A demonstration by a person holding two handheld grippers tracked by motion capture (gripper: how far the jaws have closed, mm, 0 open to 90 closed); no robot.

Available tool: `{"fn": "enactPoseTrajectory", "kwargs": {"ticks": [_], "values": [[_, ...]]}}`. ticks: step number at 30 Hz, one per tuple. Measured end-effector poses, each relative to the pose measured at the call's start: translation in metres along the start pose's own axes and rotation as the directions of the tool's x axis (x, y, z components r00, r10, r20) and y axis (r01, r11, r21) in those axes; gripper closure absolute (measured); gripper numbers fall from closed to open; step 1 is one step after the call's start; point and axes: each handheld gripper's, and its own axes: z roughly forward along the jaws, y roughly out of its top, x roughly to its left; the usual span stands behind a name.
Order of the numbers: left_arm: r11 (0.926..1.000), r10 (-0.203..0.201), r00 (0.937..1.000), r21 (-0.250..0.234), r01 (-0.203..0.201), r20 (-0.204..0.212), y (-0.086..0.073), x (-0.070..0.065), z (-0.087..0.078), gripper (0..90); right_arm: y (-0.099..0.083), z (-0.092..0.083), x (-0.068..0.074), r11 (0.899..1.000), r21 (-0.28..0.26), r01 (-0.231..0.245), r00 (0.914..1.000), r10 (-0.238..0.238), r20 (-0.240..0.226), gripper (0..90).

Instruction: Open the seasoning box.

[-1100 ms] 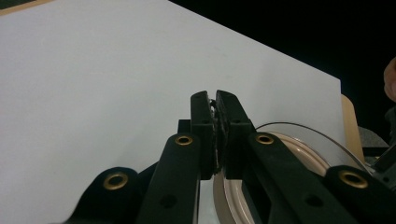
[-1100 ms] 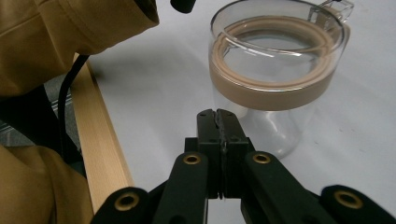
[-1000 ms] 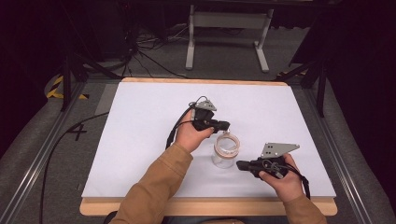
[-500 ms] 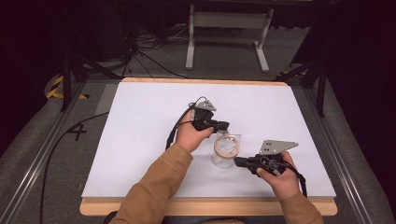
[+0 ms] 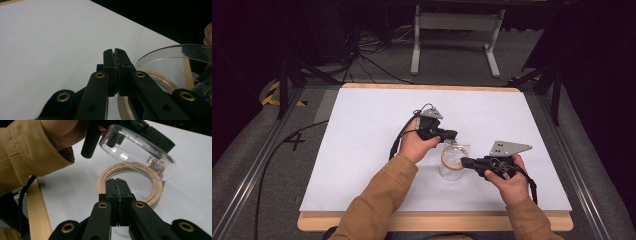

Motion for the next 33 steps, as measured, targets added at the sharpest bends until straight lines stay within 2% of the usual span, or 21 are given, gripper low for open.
{"fn": "enactPoseTrajectory", "kwargs": {"ticks": [9,14,18,23,29,33], "values": [[0.9998,0.017,0.9998,0.003,-0.017,-0.007,0.000,-0.001,-0.001,86.4,0.001,-0.003,-0.004,1.000,-0.010,-0.007,0.9999,0.007,0.015,90.0],[0.9998,0.019,0.9996,0.004,-0.019,-0.021,0.001,0.000,-0.007,80.2,0.002,-0.004,-0.005,1.000,-0.010,-0.004,0.9999,0.005,0.015,90.0],[0.9995,0.031,0.9989,-0.001,-0.031,-0.037,0.002,-0.001,-0.022,77.8,0.006,-0.004,-0.006,1.000,-0.003,0.011,0.9998,-0.011,0.019,90.0],[0.9991,0.038,0.9965,-0.014,-0.039,-0.075,0.000,-0.004,-0.047,76.4,0.013,-0.003,-0.007,1.000,-0.011,0.029,0.9995,-0.029,0.015,90.0],[0.9994,0.012,0.9939,-0.030,-0.015,-0.110,-0.006,-0.006,-0.071,75.3,0.024,-0.001,-0.008,0.998,-0.019,0.059,0.9982,-0.059,0.003,90.0],[0.9990,0.013,0.9925,-0.042,-0.018,-0.122,-0.010,-0.004,-0.080,75.2,0.029,0.000,-0.010,0.998,-0.023,0.067,0.9978,-0.067,0.000,90.0]]}}
